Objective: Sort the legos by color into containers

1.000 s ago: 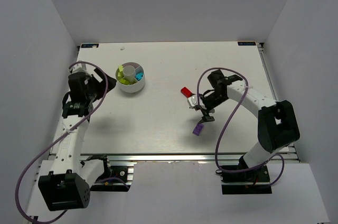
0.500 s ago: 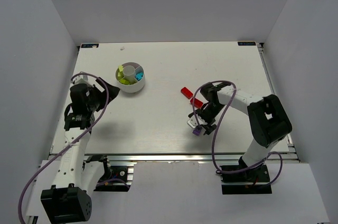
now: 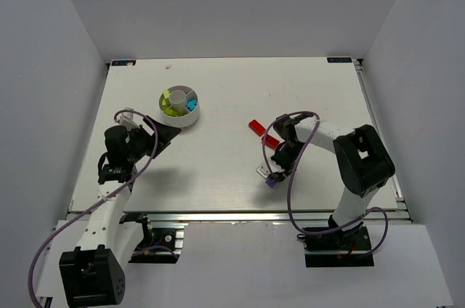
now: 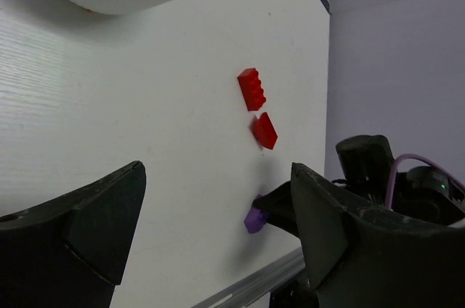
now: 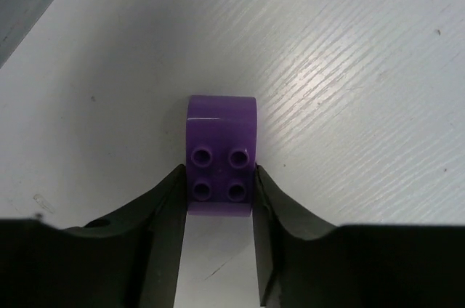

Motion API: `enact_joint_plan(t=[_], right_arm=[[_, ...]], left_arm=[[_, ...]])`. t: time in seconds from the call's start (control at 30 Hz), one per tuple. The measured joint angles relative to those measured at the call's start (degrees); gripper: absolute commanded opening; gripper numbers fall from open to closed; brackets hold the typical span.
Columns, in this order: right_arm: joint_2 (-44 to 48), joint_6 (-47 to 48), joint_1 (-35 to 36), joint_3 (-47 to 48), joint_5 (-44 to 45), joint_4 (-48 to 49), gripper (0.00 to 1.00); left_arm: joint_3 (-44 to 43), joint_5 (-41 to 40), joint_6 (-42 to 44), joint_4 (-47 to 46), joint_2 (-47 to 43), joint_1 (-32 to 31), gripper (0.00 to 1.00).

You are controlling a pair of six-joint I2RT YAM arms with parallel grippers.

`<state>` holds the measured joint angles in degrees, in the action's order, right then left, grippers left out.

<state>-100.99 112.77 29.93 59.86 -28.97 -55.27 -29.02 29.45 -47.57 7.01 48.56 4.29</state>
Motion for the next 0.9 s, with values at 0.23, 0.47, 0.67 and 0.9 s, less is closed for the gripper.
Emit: enact_joint_plan(t=[0.23, 0.47, 0.67, 0.9], right_arm=[[0.00, -8.26, 0.00, 2.60, -2.60, 2.47, 0.19], [0.28, -32.74, 0.26, 14.25, -11.52, 13.51, 0.12], [0.85, -51.25, 1.86, 17.66, -13.31, 23.02, 0.12], [0.85, -61.70, 6.49, 19.96, -13.99, 28.24, 0.12]], left_arm=[[1.07, 1.90, -4.26, -9.25, 3.43, -8.94, 0.89], [1.25, 1.36, -6.99, -19.21, 12.28, -20.44, 0.88], [0.33, 1.20, -7.54, -22.86, 18.36, -22.53, 0.87], [-2.91, 1.42, -7.58, -25.75, 23.21, -24.85, 0.82]])
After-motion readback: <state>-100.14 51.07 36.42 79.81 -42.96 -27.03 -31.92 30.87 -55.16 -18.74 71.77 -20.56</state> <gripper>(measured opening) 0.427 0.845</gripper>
